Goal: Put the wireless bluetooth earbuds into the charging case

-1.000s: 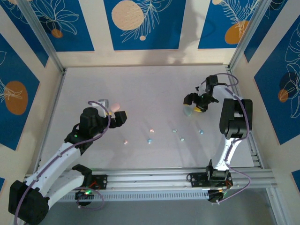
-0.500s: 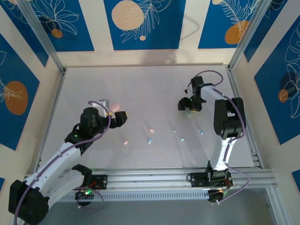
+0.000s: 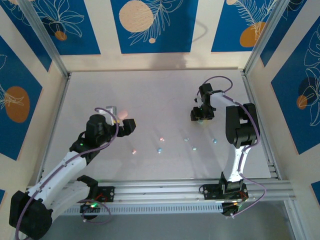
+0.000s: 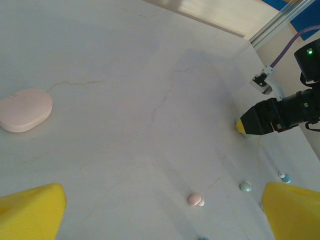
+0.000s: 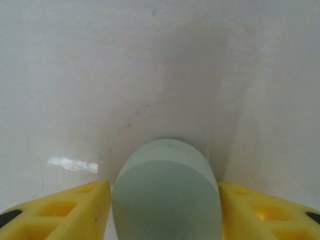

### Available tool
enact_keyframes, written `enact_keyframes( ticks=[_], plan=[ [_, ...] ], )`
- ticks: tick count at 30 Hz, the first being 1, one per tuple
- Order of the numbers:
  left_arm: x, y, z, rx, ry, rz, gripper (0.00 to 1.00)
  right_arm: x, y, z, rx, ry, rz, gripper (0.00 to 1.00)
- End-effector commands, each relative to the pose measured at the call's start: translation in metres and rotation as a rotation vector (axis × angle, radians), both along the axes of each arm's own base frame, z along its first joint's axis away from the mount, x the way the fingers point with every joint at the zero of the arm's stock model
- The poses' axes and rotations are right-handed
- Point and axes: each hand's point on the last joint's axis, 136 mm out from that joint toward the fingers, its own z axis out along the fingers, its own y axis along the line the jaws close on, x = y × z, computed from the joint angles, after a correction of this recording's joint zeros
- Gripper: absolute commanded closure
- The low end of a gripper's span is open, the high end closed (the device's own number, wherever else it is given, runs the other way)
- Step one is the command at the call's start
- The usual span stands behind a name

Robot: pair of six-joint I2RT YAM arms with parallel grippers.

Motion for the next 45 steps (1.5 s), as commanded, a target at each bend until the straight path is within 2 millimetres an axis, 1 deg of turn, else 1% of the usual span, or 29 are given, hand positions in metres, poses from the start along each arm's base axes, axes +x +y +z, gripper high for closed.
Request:
enact_keyframes(
  ticks=[1, 2, 4, 5, 6, 7, 9, 11, 12, 13, 14, 16, 18, 19, 20, 21, 24, 27, 30, 34, 37, 41, 45],
  plan=[
    [0.002, -0.005, 0.016, -0.010, -0.034, -0.015, 0.00, -0.007, -0.001, -0.011, -0.017, 0.026, 0.014, 0.44],
    [0.002, -0.005, 0.015, -0.008, -0.033, -0.014, 0.00, -0.006, 0.000, -0.012, -0.015, 0.024, 0.017, 0.45],
    [0.001, -0.004, 0.017, -0.010, -0.032, -0.010, 0.00, -0.006, 0.002, -0.014, -0.010, 0.027, 0.024, 0.50],
    [0.001, -0.004, 0.017, -0.012, -0.032, -0.007, 0.00, -0.006, 0.002, -0.014, -0.010, 0.022, 0.024, 0.55],
    [0.001, -0.004, 0.017, -0.013, -0.031, -0.007, 0.01, -0.005, 0.002, -0.013, -0.006, 0.017, 0.024, 0.56],
    [0.001, -0.005, 0.018, -0.016, -0.034, -0.007, 0.01, -0.005, 0.004, -0.010, 0.005, 0.007, 0.029, 0.60],
    [0.002, -0.006, 0.020, -0.023, -0.035, -0.009, 0.02, -0.002, 0.010, 0.000, 0.036, -0.028, 0.034, 0.61],
    [0.004, -0.011, 0.024, -0.033, -0.035, -0.025, 0.04, 0.001, 0.023, 0.025, 0.106, -0.107, 0.055, 0.67],
    [0.005, -0.014, 0.027, -0.040, -0.032, -0.034, 0.06, 0.002, 0.031, 0.039, 0.145, -0.151, 0.068, 0.68],
    [0.006, -0.018, 0.029, -0.046, -0.028, -0.048, 0.07, 0.002, 0.043, 0.060, 0.207, -0.214, 0.098, 0.68],
    [0.007, -0.022, 0.032, -0.052, -0.027, -0.062, 0.08, 0.001, 0.050, 0.077, 0.244, -0.263, 0.125, 0.70],
    [0.009, -0.032, 0.043, -0.070, -0.027, -0.094, 0.11, -0.002, 0.070, 0.119, 0.331, -0.412, 0.198, 0.70],
    [0.011, -0.044, 0.054, -0.087, -0.030, -0.133, 0.13, -0.016, 0.096, 0.156, 0.446, -0.565, 0.341, 0.72],
    [0.011, -0.051, 0.059, -0.098, -0.031, -0.153, 0.14, -0.027, 0.110, 0.176, 0.497, -0.658, 0.434, 0.72],
    [0.011, -0.058, 0.065, -0.108, -0.035, -0.174, 0.15, -0.035, 0.120, 0.186, 0.524, -0.724, 0.509, 0.72],
    [0.011, -0.065, 0.072, -0.120, -0.040, -0.197, 0.17, -0.045, 0.131, 0.202, 0.531, -0.815, 0.594, 0.72],
    [0.008, -0.086, 0.091, -0.145, -0.057, -0.256, 0.20, -0.070, 0.153, 0.216, 0.501, -0.956, 0.790, 0.73],
    [0.002, -0.106, 0.106, -0.160, -0.086, -0.314, 0.22, -0.082, 0.167, 0.223, 0.472, -0.992, 0.886, 0.73],
    [-0.005, -0.125, 0.113, -0.165, -0.099, -0.374, 0.25, -0.092, 0.179, 0.231, 0.469, -1.030, 0.957, 0.73],
    [-0.010, -0.147, 0.107, -0.139, -0.072, -0.432, 0.29, -0.101, 0.190, 0.236, 0.460, -1.092, 1.018, 0.73],
    [-0.014, -0.160, 0.105, -0.115, -0.067, -0.469, 0.30, -0.106, 0.193, 0.240, 0.468, -1.095, 1.031, 0.73],
    [-0.012, -0.170, 0.102, -0.113, -0.057, -0.478, 0.35, -0.110, 0.195, 0.244, 0.486, -1.104, 1.046, 0.73],
    [-0.009, -0.173, 0.098, -0.105, -0.041, -0.469, 0.43, -0.115, 0.196, 0.247, 0.508, -1.106, 1.060, 0.72]
  ],
)
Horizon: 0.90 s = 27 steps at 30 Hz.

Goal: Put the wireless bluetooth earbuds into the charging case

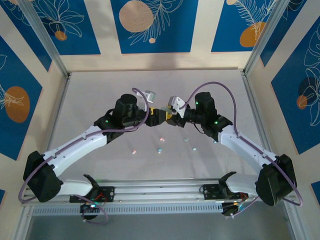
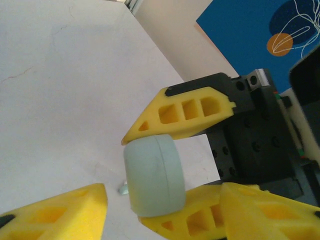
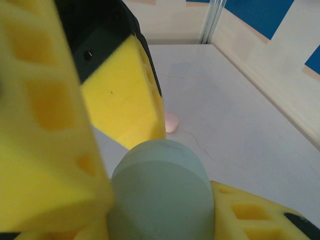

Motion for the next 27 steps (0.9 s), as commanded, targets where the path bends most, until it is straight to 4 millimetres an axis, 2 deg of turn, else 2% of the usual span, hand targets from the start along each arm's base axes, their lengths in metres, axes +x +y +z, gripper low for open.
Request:
enact_keyframes(
  ticks=[1, 6, 14, 18, 20, 22, 25, 27],
  plan=[
    [0.000, -0.006, 0.014, -0.011, -0.020, -0.009, 0.44, -0.011, 0.003, 0.013, 0.029, -0.050, 0.051, 0.72],
    [0.004, -0.007, 0.012, -0.008, -0.012, 0.010, 0.48, -0.014, 0.004, 0.015, 0.036, -0.057, 0.066, 0.72],
    [0.008, -0.011, 0.007, -0.008, 0.021, 0.021, 0.61, -0.021, 0.003, 0.022, 0.050, -0.089, 0.081, 0.70],
    [0.009, -0.012, 0.008, -0.022, 0.027, 0.028, 0.68, -0.026, 0.005, 0.021, 0.031, -0.117, 0.102, 0.68],
    [0.010, -0.012, 0.009, -0.030, 0.034, 0.036, 0.76, -0.025, 0.004, 0.022, 0.030, -0.127, 0.089, 0.67],
    [0.012, -0.009, 0.008, -0.041, 0.058, 0.069, 0.88, -0.022, 0.001, 0.025, 0.036, -0.150, 0.063, 0.64],
    [0.011, -0.007, 0.013, -0.102, 0.081, 0.092, 0.91, -0.018, -0.004, 0.032, 0.058, -0.199, 0.017, 0.57],
    [0.010, -0.007, 0.023, -0.179, 0.093, 0.102, 0.94, -0.015, -0.009, 0.035, 0.078, -0.228, -0.015, 0.48]
  ],
)
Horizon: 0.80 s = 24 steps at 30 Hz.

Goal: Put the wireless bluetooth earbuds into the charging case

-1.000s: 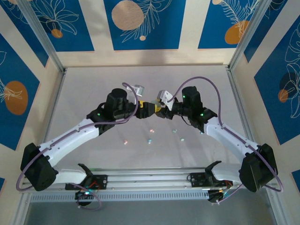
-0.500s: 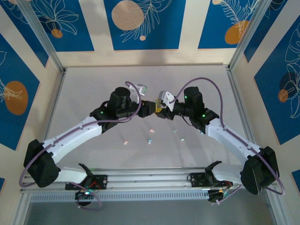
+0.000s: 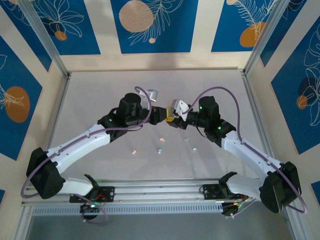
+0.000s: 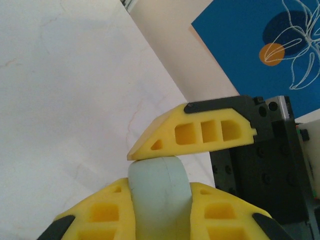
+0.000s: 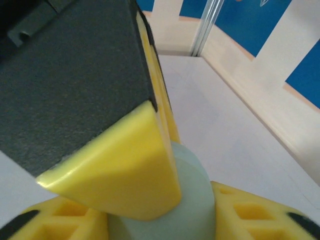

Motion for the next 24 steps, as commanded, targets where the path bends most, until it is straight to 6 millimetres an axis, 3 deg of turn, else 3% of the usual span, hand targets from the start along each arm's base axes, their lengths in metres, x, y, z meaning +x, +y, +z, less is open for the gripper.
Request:
enact_keyframes(
  ticks=[1, 7, 14, 24],
  plan=[
    [0.005, 0.006, 0.023, -0.150, 0.022, 0.076, 0.95, -0.002, -0.005, 0.026, 0.073, -0.131, -0.013, 0.44],
    [0.003, 0.009, 0.040, -0.267, 0.069, 0.093, 0.96, 0.002, -0.020, 0.014, 0.107, -0.084, -0.024, 0.40],
    [0.001, -0.005, 0.049, -0.334, 0.126, 0.034, 0.97, -0.001, -0.019, 0.024, 0.159, -0.109, 0.010, 0.40],
    [-0.002, -0.006, 0.059, -0.363, 0.105, 0.014, 0.97, -0.001, -0.028, 0.037, 0.220, -0.062, 0.040, 0.53]
  ],
)
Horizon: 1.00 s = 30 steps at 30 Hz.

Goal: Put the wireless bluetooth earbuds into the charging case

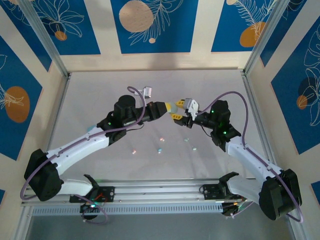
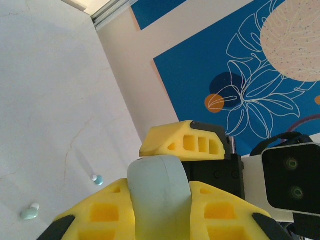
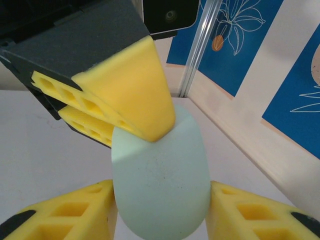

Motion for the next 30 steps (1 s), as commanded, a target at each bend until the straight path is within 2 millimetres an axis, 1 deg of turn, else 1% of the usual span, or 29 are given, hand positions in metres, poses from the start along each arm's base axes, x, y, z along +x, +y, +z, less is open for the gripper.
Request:
enact_keyframes(
  ticks=[1, 4, 8, 11, 12, 13, 14, 15, 17, 19, 21, 24, 25, 27, 29, 30],
  plan=[
    [-0.002, -0.002, 0.028, -0.063, -0.048, -0.029, 0.97, -0.003, -0.001, 0.011, 0.032, 0.001, 0.033, 0.53],
    [-0.003, -0.004, 0.030, -0.067, -0.049, -0.041, 0.98, -0.005, 0.000, 0.014, 0.036, 0.003, 0.043, 0.52],
    [-0.005, -0.006, 0.032, -0.072, -0.056, -0.056, 0.98, -0.006, 0.000, 0.017, 0.045, 0.010, 0.057, 0.56],
    [-0.006, -0.007, 0.034, -0.080, -0.061, -0.066, 0.97, -0.007, 0.000, 0.018, 0.046, 0.025, 0.063, 0.62],
    [-0.006, -0.007, 0.035, -0.082, -0.069, -0.068, 0.96, -0.007, -0.001, 0.019, 0.049, 0.031, 0.069, 0.64],
    [-0.006, -0.007, 0.035, -0.082, -0.075, -0.069, 0.94, -0.008, -0.001, 0.020, 0.053, 0.038, 0.076, 0.66],
    [-0.007, -0.007, 0.037, -0.079, -0.089, -0.072, 0.88, -0.010, -0.001, 0.022, 0.057, 0.052, 0.091, 0.67],
    [-0.008, -0.007, 0.038, -0.075, -0.105, -0.075, 0.79, -0.013, -0.001, 0.025, 0.058, 0.072, 0.110, 0.67],
    [-0.010, -0.006, 0.040, -0.057, -0.149, -0.085, 0.68, -0.018, 0.001, 0.029, 0.056, 0.113, 0.156, 0.69],
    [-0.014, -0.006, 0.041, -0.021, -0.221, -0.107, 0.53, -0.025, 0.003, 0.032, 0.050, 0.166, 0.214, 0.69],
    [-0.019, -0.003, 0.040, 0.055, -0.331, -0.136, 0.44, -0.032, 0.005, 0.037, 0.045, 0.226, 0.283, 0.69],
    [-0.028, 0.002, 0.036, 0.184, -0.522, -0.184, 0.36, -0.044, 0.008, 0.044, 0.043, 0.307, 0.382, 0.69],
    [-0.033, 0.002, 0.035, 0.216, -0.584, -0.214, 0.35, -0.047, 0.008, 0.047, 0.043, 0.327, 0.407, 0.69],
    [-0.043, 0.002, 0.028, 0.284, -0.721, -0.282, 0.35, -0.053, 0.009, 0.053, 0.043, 0.356, 0.458, 0.69],
    [-0.052, 0.002, 0.024, 0.313, -0.835, -0.341, 0.36, -0.056, 0.010, 0.057, 0.040, 0.365, 0.489, 0.69],
    [-0.052, 0.003, 0.024, 0.331, -0.875, -0.343, 0.38, -0.058, 0.011, 0.057, 0.037, 0.363, 0.499, 0.69]
  ],
)
